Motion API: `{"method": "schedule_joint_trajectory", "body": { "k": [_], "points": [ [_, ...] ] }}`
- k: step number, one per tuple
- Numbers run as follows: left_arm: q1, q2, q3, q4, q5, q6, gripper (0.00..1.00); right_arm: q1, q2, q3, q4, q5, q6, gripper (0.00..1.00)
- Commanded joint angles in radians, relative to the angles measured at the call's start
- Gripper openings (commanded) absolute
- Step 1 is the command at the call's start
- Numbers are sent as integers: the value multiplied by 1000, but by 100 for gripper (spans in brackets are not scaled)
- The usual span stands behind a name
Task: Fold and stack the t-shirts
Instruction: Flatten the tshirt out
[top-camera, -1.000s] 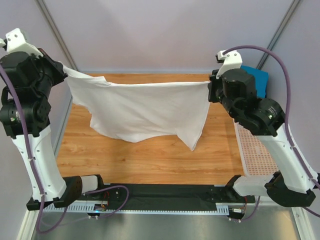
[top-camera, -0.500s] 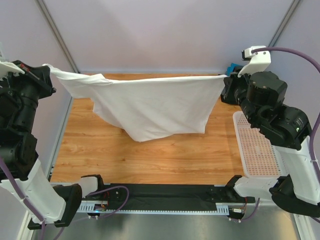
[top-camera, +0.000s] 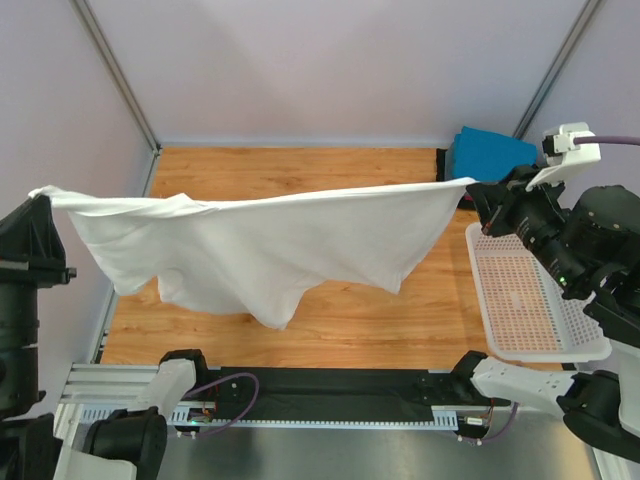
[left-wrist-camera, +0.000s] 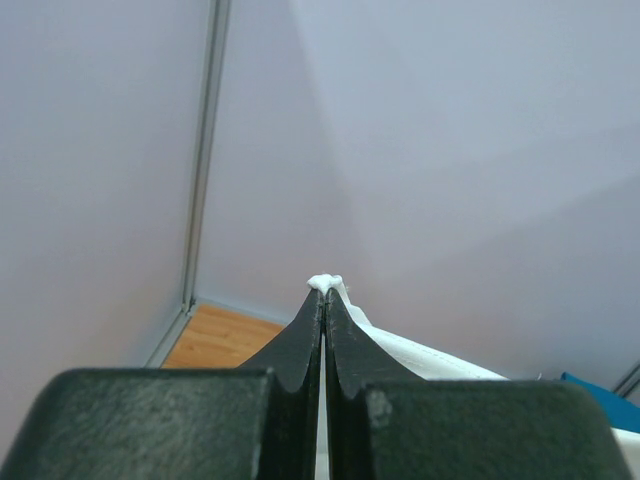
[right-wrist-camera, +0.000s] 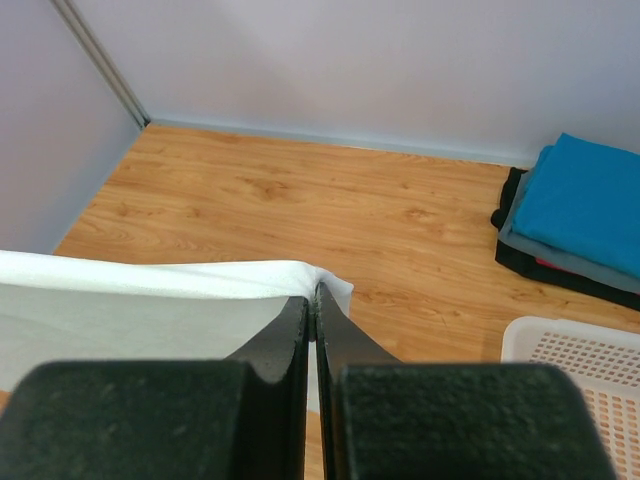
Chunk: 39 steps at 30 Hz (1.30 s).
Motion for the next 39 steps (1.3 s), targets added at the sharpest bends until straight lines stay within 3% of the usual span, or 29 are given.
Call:
{"method": "schedule_joint_trajectory", "body": {
  "k": [1,8,13,19,23,28,33,39],
  "points": [
    [-3,-27,2,27,-71,-19,0,3,6,22,-44,11,-4,0],
    [-2,48,7,31,-31,-11,0,6,21,51,-121,155,91,0],
    [-2,189,-21,-16,-19,8,0,4,0,-137,-70,299,87,0],
    [-6,208,-342,111,-23,21,0,-40,55,-372,49,381,56,0],
    [-37,226,-592,197,-80,22,0,-117,147,-495,100,338,107,0],
    [-42,315,-783,353,-105,16,0,-267,213,-681,345,188,107,0],
    [-61,488,-794,433,-94,-1,0,-364,372,-728,525,126,94,1],
    [-80,694,-736,519,-104,-22,0,-427,593,-615,640,62,29,0]
  ]
}}
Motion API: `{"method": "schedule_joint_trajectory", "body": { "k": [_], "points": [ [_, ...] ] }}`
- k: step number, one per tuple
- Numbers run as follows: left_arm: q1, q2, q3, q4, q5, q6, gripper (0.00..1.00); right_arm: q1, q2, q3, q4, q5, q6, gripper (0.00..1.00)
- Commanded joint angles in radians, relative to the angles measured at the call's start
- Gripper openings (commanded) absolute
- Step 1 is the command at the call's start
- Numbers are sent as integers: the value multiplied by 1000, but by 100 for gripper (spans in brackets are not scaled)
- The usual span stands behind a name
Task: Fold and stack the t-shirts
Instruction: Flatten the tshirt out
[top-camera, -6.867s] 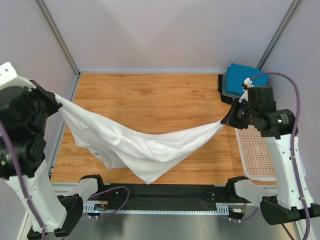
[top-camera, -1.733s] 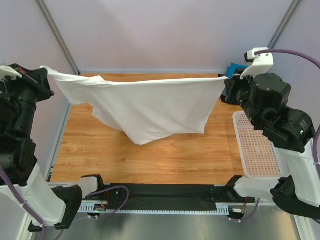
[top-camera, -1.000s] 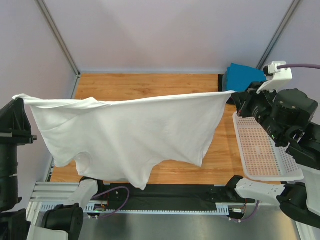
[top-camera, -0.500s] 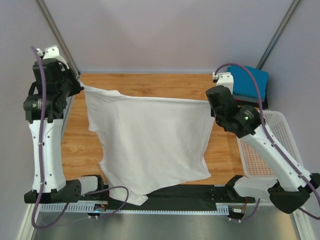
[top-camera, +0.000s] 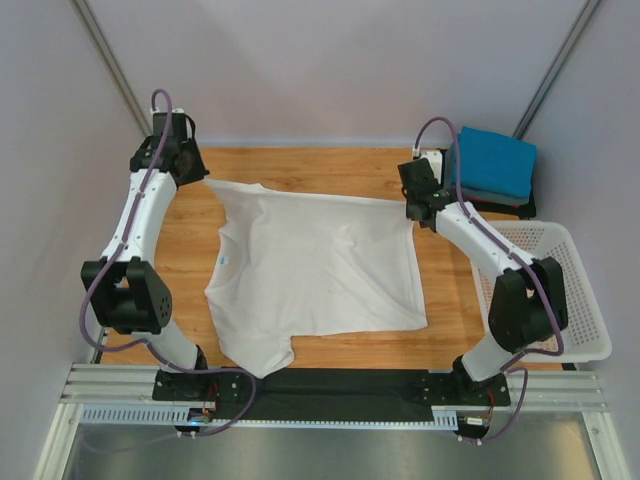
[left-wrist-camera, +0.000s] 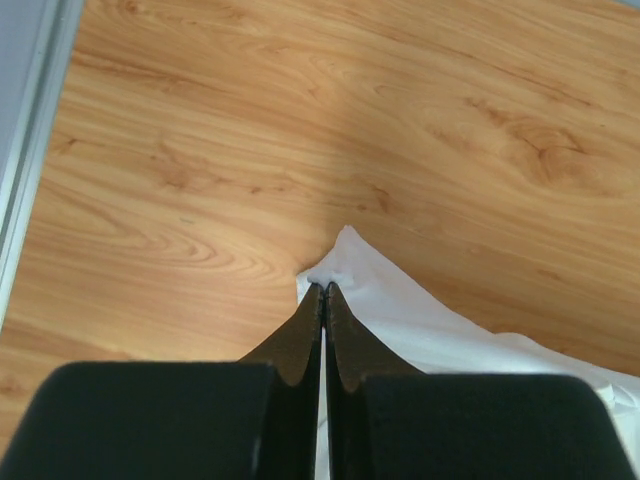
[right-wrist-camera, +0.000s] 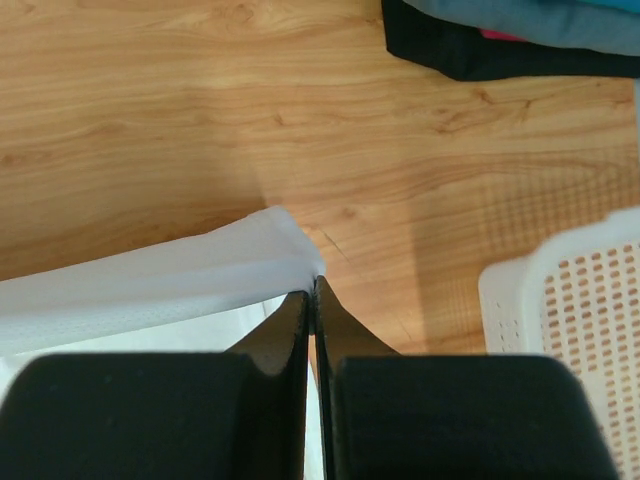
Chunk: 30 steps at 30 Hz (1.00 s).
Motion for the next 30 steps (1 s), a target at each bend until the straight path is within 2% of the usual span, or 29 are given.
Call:
{"method": "schedule_joint_trajectory", "body": {
  "k": [1,4,10,16,20,24,30],
  "points": [
    [1,82,71,122,-71,-7,0,-30,108,108,149,-6,-61,1],
    [-1,152,91,171,-96,-1,0,-59,225,200,178,-3,-84,0],
    [-1,268,155,214,-133,4,0,-148,427,376,125,-69,-79,1],
    [1,359,236,225,-76,-7,0,-172,566,521,113,-161,-168,0],
    [-66,414,301,226,-99,62,0,-172,641,596,102,-147,-184,0],
    [-108,512,417,164,-237,78,0,-181,685,645,94,-141,-196,0],
    [-129,604,551,98,-330,47,0,-195,711,691,77,-144,-239,0]
  ]
}}
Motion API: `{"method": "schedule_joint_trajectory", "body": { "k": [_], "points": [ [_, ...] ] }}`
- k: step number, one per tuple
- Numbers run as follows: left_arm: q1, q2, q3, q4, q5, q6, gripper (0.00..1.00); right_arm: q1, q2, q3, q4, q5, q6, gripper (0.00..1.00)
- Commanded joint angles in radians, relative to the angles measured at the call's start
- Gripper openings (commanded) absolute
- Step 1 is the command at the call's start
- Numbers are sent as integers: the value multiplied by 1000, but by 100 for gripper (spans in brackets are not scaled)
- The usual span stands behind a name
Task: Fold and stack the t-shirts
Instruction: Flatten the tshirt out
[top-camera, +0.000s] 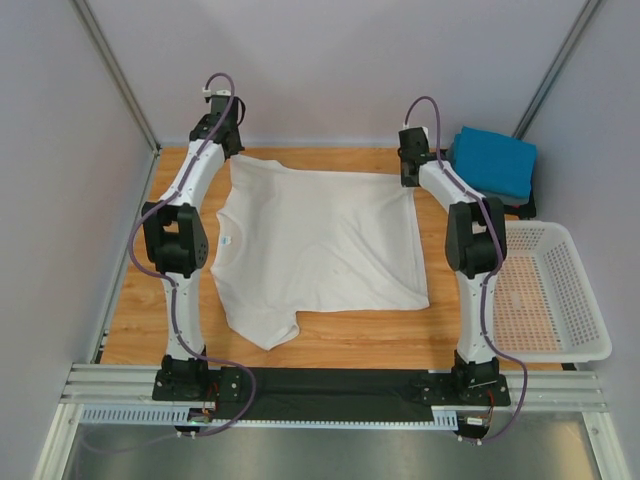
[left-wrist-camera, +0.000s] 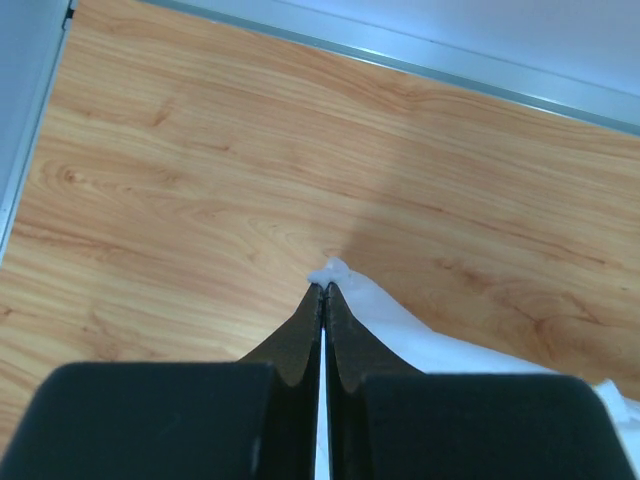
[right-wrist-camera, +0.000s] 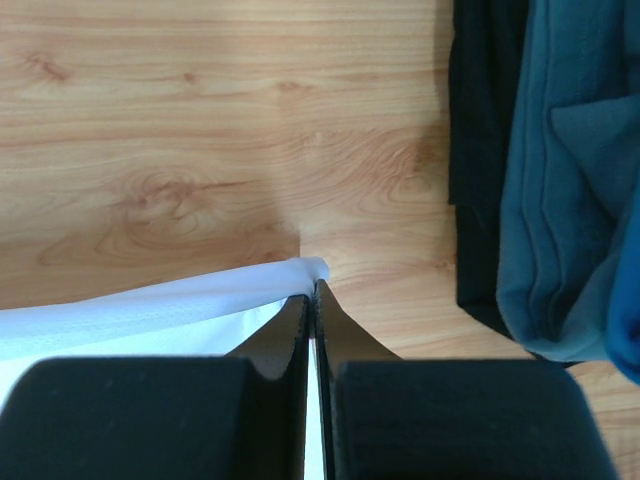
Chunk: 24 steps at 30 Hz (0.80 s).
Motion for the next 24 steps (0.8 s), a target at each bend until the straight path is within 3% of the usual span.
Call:
{"method": "schedule_joint_trajectory", "body": {
  "k": [1,8,18,20,22,24],
  "points": [
    [4,23,71,-34,-123,3,0,-18,9,66,9,24,-52,0],
    [-19,41,51,-36,-269,-126,0,-18,65,120,20,9,-110,1],
    [-40,76,67,-25,-277,-154,0,-37,112,184,-8,-111,-95,0],
    [-40,85,74,-33,-272,-154,0,-41,112,189,-24,-122,-86,9],
    [-40,99,99,-45,-260,-142,3,-42,111,204,-61,-145,-83,27],
    [-40,110,134,-68,-240,-133,32,-44,92,218,-87,-172,-55,41]
  ]
}}
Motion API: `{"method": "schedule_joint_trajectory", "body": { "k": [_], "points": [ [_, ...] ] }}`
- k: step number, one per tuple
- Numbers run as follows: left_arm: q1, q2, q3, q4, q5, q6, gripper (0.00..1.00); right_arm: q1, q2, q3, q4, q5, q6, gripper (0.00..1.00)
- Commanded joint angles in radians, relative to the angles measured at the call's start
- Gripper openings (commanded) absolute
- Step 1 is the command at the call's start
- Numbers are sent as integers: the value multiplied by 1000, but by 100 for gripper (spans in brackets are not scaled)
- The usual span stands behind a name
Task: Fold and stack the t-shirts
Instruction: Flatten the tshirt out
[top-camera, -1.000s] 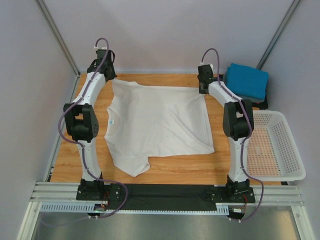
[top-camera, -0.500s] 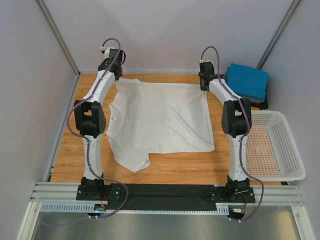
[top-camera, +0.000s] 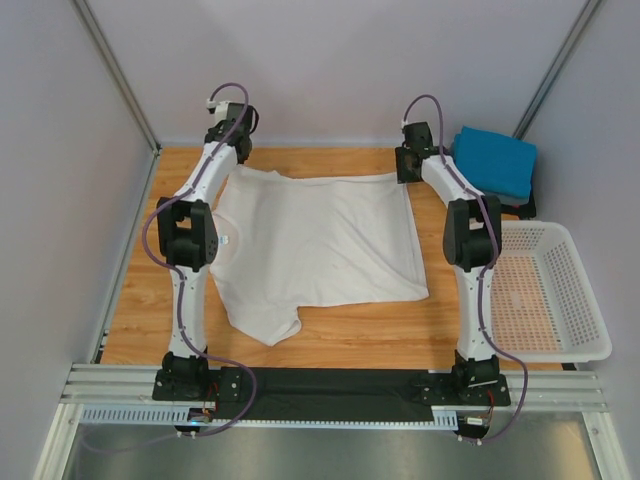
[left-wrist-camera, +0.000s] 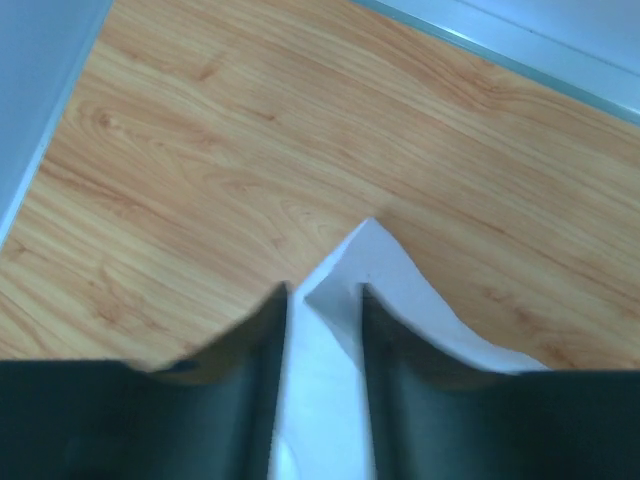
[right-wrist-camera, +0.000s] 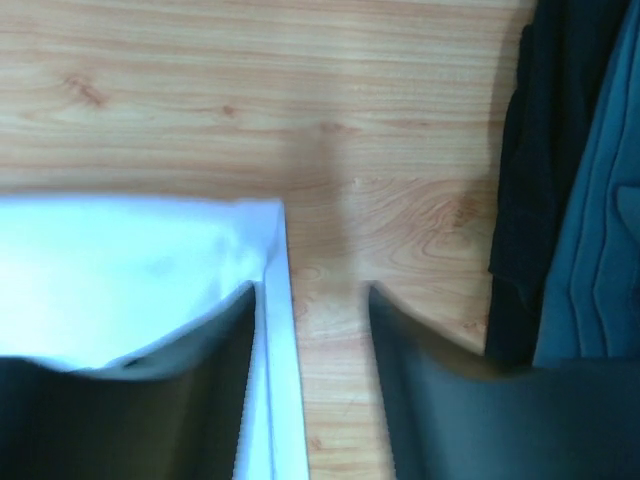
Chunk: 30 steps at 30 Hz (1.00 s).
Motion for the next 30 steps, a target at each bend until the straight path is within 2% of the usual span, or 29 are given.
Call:
{"method": "schedule_joint_trajectory", "body": {
  "k": [1,2,3,4,9,11,12,14,15,16,18,21,24,30],
  "points": [
    [3,9,115,-33,7,8,50,-10,-27,81,-76,-66,22,56],
    [4,9,134,-46,11,12,85,-13,-37,94,-96,-86,32,62],
    [6,3,152,-60,17,14,98,-18,-55,106,-117,-129,52,67],
    [4,-3,181,-84,19,19,99,-22,-67,114,-154,-152,68,74],
    [6,-140,140,-162,37,-24,99,-32,-185,76,-260,-270,158,76],
    [6,-230,49,-221,59,-76,100,-30,-222,30,-315,-301,198,68],
    [6,-261,-43,-239,86,-98,99,-30,-262,-30,-334,-336,209,63],
    [6,-360,-155,-299,126,-151,99,-30,-332,-131,-364,-356,242,60],
    [6,-394,-217,-316,143,-200,99,-30,-362,-255,-361,-361,252,58],
    [6,-429,-348,-328,164,-226,99,-30,-392,-318,-343,-365,261,56],
    [6,-535,-487,-322,244,-276,97,-27,-492,-447,-313,-371,288,55],
    [1,-673,-796,-256,344,-308,94,-24,-599,-674,-238,-393,319,52],
    [0,-772,-967,-225,389,-328,88,-9,-652,-751,-197,-387,339,48],
    [0,-836,-1111,-192,387,-343,81,30,-611,-787,-108,-329,342,40]
  ]
}}
